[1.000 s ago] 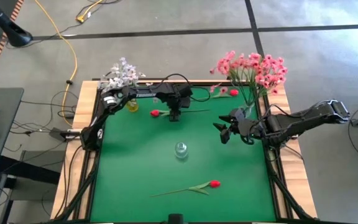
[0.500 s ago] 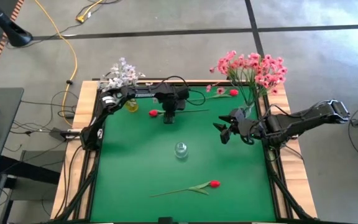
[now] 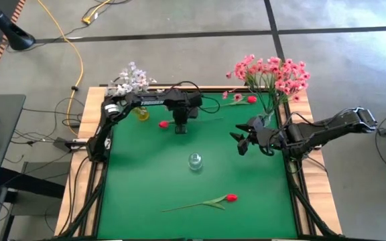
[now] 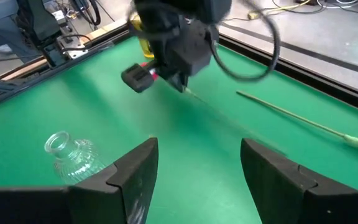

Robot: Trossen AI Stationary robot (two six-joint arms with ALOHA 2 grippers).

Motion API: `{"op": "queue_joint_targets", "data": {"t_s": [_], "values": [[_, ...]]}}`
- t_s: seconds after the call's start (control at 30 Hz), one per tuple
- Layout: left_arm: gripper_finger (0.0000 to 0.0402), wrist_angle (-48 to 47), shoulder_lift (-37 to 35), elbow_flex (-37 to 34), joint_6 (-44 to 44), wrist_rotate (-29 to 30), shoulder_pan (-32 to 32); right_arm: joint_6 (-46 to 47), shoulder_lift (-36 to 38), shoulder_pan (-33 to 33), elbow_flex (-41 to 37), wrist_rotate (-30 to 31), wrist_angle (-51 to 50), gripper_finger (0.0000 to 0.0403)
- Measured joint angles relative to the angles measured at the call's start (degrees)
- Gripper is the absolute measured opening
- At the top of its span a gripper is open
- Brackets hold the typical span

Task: Sort flowers into vase by color
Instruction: Put the middle red flower into the bottom transparent vase

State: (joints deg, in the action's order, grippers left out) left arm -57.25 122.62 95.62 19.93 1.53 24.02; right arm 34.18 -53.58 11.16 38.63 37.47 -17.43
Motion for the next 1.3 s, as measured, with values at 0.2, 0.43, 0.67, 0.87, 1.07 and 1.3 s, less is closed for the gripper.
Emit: {"op": "queue_joint_targets", "data": {"t_s": [0.2, 0.43, 0.67, 0.87, 1.07, 1.3], "values": [[0.0015, -2.7, -5.4, 0.1, -4.5, -7.8, -0.1, -5.1, 0.0, 0.0, 0.0, -1.4, 1.9, 0.0255], [0.0011, -4.0, -10.2, 0.2, -12.7, -22.6, -0.2, -30.3, -1.5, 1.3, 0.0, -6.6, 14.5, 0.0255], [0.0011, -9.1, -13.8, 0.2, -17.9, -28.3, -0.4, -54.9, -7.2, 3.7, 0.0, -6.2, 25.1, 0.0255], [0.001, -13.8, -16.0, 0.2, -23.8, -28.2, -1.3, -62.5, -14.9, 2.3, 5.0, -1.8, 25.0, 0.0255], [0.001, -14.1, -17.4, 0.3, -29.7, -28.3, -4.0, -62.7, -23.0, -0.9, 11.8, -1.6, 21.2, 0.0255], [0.001, -14.0, -17.4, 0.3, -31.8, -28.7, -7.0, -62.7, -31.0, -3.0, 18.3, -2.9, 12.2, 0.0255]]}}
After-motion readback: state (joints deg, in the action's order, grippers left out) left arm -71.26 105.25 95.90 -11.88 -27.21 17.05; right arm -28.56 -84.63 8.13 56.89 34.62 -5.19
